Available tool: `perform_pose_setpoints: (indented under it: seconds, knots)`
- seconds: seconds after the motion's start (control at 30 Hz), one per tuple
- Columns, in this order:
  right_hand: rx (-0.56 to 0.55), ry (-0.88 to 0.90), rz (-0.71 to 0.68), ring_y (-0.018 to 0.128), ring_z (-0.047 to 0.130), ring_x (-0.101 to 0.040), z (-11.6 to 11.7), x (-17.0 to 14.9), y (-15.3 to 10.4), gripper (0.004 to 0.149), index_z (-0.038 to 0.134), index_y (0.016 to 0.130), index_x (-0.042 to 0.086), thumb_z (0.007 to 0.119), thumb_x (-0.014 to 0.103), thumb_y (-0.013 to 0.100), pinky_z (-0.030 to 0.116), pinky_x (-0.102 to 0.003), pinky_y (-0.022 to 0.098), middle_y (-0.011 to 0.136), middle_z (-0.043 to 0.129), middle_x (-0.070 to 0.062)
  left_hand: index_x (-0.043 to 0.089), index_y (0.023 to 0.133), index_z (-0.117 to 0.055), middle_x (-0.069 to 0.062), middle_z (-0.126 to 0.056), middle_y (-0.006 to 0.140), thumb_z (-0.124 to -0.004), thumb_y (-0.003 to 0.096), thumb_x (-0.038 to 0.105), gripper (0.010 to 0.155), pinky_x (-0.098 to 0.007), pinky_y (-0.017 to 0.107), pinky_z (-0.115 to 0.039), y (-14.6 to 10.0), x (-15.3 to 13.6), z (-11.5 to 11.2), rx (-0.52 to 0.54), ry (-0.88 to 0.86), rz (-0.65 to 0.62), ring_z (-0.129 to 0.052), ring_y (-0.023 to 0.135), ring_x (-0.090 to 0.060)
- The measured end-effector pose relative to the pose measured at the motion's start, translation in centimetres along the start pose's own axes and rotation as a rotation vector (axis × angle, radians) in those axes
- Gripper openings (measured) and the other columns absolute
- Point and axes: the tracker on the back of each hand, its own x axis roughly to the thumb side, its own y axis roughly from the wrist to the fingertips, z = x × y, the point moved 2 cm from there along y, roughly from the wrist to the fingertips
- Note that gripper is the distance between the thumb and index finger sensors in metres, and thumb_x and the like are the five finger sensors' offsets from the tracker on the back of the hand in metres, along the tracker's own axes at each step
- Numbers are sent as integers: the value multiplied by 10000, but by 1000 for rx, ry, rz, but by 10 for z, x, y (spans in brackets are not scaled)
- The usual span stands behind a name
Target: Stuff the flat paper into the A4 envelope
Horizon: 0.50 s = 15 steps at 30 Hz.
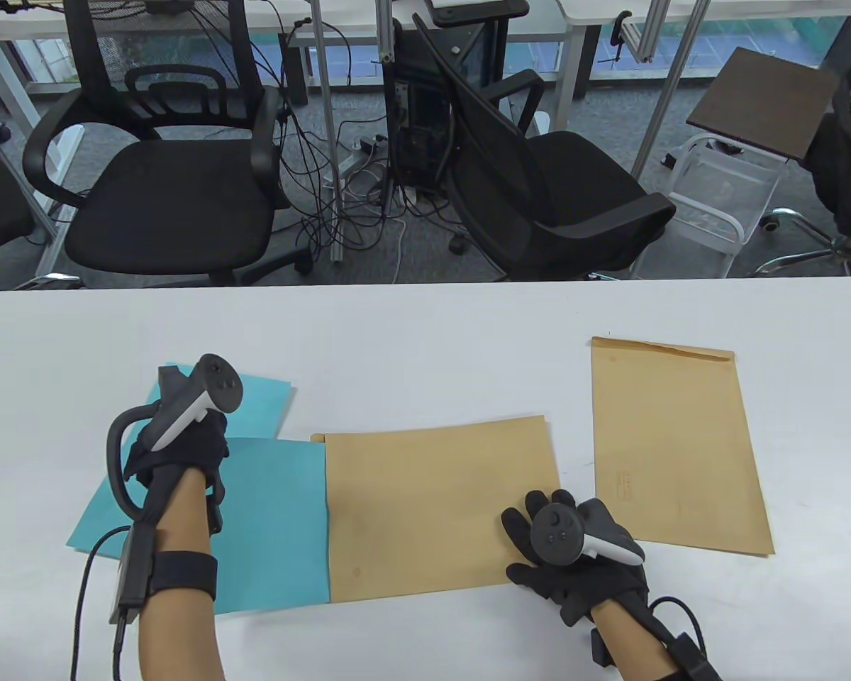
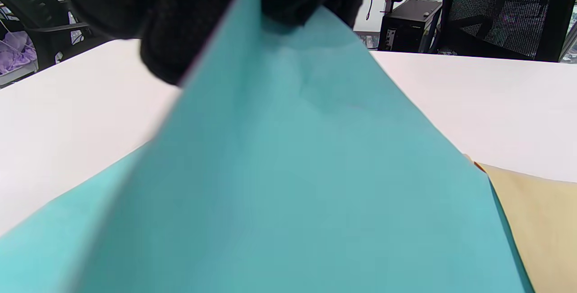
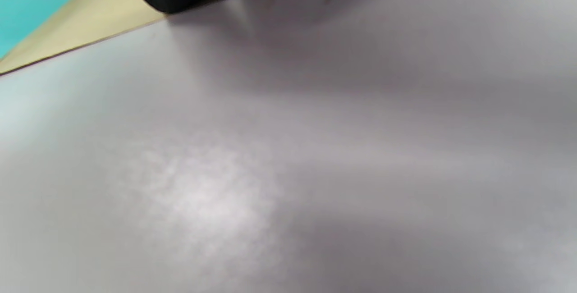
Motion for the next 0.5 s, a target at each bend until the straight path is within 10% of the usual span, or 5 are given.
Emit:
perform_pose_setpoints:
  seconds: [0.5]
  knots:
    - [-2,9,0,929,-114,-590,0,0,1,740,118,1139,187,592,439,630,-10,-809,549,1103,-66,-229,206,873,-863,-132,-890,829,-723,489,156,413,-571,561,-744,17,20,-15,-11,12,-48,-969,450,-285]
